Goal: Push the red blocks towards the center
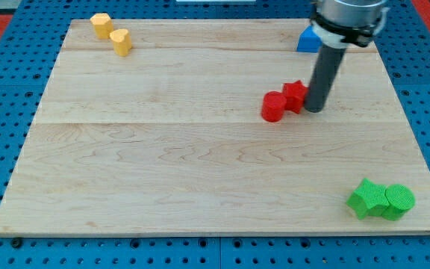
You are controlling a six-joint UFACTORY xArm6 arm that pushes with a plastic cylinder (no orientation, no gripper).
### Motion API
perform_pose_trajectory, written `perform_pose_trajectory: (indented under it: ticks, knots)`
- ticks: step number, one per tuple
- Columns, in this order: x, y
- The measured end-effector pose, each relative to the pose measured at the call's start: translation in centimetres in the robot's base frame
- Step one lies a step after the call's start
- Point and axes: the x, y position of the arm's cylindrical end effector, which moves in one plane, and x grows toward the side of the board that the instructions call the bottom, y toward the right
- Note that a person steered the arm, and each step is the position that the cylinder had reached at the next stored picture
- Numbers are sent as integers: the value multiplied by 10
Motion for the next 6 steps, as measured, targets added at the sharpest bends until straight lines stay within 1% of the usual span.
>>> perform_pose_trajectory:
  ticks: [1, 2, 3, 4, 5, 6]
  knots:
    - [-14, 56]
    - [-43, 68]
    - [-50, 32]
    - [-11, -5]
    - [6, -20]
    - [22, -70]
